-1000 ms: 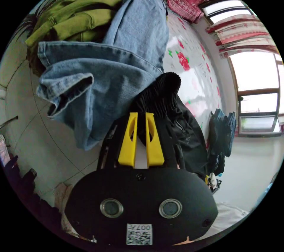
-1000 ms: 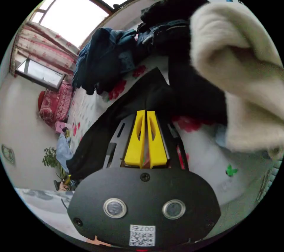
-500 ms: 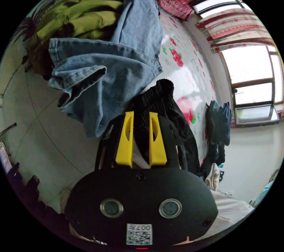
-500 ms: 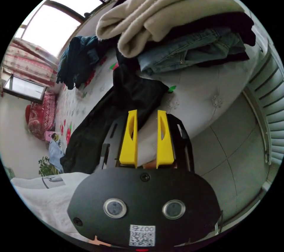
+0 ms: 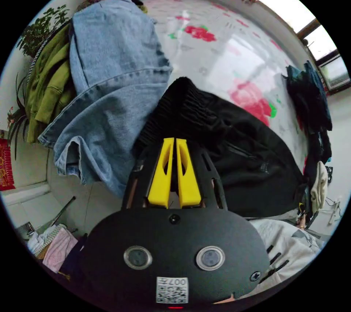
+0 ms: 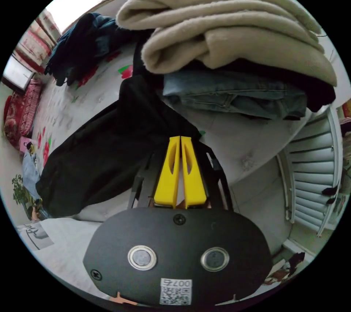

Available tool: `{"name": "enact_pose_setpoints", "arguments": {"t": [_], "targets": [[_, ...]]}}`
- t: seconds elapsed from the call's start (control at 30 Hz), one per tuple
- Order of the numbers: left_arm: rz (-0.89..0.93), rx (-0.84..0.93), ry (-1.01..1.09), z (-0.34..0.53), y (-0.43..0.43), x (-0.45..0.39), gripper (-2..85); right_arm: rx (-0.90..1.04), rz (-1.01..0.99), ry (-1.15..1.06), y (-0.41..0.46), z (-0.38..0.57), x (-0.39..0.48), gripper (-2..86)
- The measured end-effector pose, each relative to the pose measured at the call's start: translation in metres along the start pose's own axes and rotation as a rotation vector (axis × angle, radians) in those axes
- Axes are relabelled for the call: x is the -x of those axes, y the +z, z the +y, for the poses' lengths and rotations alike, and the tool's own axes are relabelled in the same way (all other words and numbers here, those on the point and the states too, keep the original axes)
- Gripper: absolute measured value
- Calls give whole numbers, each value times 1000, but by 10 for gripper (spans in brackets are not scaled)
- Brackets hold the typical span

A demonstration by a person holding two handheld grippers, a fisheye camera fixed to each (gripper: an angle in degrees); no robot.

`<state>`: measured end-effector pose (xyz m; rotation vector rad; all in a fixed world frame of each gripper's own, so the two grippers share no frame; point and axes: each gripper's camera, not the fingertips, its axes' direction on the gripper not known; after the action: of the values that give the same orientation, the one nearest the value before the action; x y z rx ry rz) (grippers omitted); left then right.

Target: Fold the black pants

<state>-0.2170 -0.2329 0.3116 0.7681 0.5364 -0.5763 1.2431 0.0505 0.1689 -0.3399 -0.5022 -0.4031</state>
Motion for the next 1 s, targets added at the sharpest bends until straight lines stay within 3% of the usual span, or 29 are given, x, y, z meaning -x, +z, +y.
{"name": "enact_pose_setpoints", "arguments": {"t": [0.2, 0.4, 0.53, 0.6, 0.67, 0.77, 0.87, 1.0], "targets": [[92, -105, -34, -3, -26, 7, -7, -9, 100, 123, -3, 28, -23, 14], [139, -275, 59, 1, -78, -12, 46, -147, 2, -210, -23, 30, 79, 44], [156, -139, 167, -45, -40, -46, 100, -56, -69, -550, 21, 15, 185, 59], [132, -60, 165, -64, -13, -58, 88, -13, -83, -656, 43, 12, 225, 62], [47, -5, 145, -76, 7, -66, 6, 57, -89, -779, 73, 13, 270, 59], [19, -6, 161, -83, 5, -71, -6, 146, -8, -920, 107, 26, 311, 34], [21, -32, 186, -77, -11, -67, -9, 131, 127, -977, 120, 38, 327, 8], [28, -129, 127, -64, -47, -43, -8, 60, 78, -969, 101, 33, 331, 3]]}}
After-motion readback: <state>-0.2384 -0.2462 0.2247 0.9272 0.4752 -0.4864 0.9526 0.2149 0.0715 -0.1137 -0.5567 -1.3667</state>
